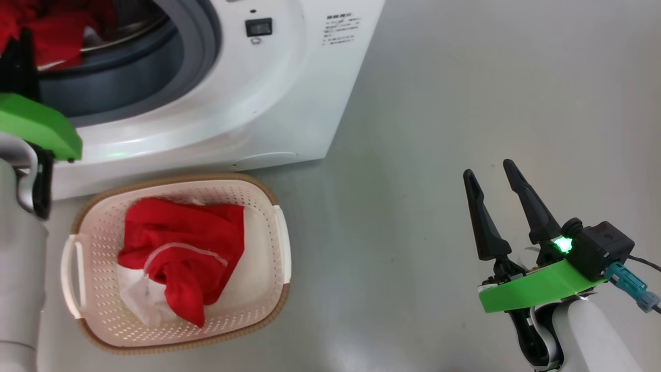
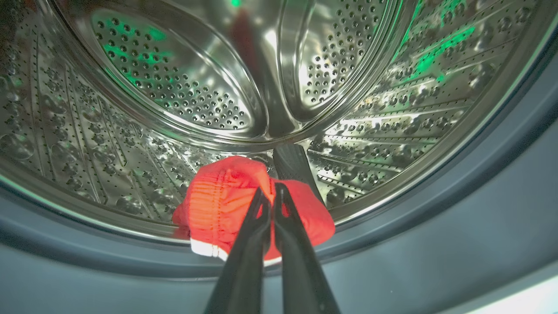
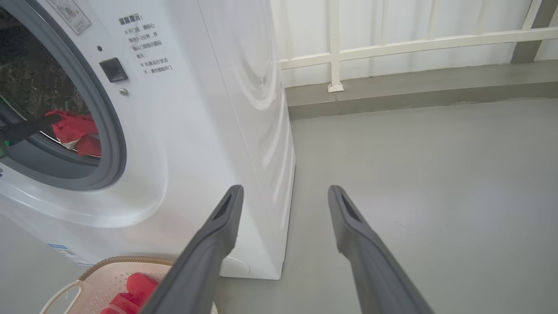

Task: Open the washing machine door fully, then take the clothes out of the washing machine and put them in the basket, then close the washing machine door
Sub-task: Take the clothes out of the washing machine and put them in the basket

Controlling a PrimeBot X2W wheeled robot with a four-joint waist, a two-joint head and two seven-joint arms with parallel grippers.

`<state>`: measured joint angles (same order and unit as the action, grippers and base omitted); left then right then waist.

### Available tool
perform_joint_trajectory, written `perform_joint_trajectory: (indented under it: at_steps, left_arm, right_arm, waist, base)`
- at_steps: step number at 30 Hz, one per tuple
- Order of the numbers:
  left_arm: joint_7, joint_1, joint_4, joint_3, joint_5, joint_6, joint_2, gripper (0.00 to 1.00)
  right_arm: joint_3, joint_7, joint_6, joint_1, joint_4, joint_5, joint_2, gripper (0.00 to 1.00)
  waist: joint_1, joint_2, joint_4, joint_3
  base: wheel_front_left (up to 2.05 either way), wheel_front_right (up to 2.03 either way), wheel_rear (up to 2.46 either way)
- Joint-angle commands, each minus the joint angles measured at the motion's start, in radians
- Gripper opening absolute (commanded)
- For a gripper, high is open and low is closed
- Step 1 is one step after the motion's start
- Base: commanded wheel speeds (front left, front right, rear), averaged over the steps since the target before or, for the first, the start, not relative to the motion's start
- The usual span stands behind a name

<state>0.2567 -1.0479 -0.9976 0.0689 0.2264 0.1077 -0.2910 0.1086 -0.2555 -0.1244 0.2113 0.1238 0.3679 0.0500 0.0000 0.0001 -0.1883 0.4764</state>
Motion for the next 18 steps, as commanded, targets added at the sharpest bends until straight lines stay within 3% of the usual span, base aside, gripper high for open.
perform_joint_trajectory:
  at_steps: [1, 18]
  left_arm:
    - [0.005, 0.030, 0.050, -0.033, 0.019, 0.008, -0.039, 0.00]
    - [0.005, 0.251, 0.351, -0.128, 0.060, 0.022, 0.048, 0.00]
  right_arm:
    - [0.015, -0.006, -0.006, -0.012, -0.018, -0.013, 0.000, 1.00]
    - [-0.010, -0.006, -0.006, -0.043, -0.005, -0.043, 0.000, 1.00]
  waist:
    - [0.0000, -0.0001, 0.019, -0.022]
    - [0.0000, -0.0001, 0.078, -0.107]
  base:
    - [0.00, 0.00, 0.00]
    - [0.00, 0.00, 0.00]
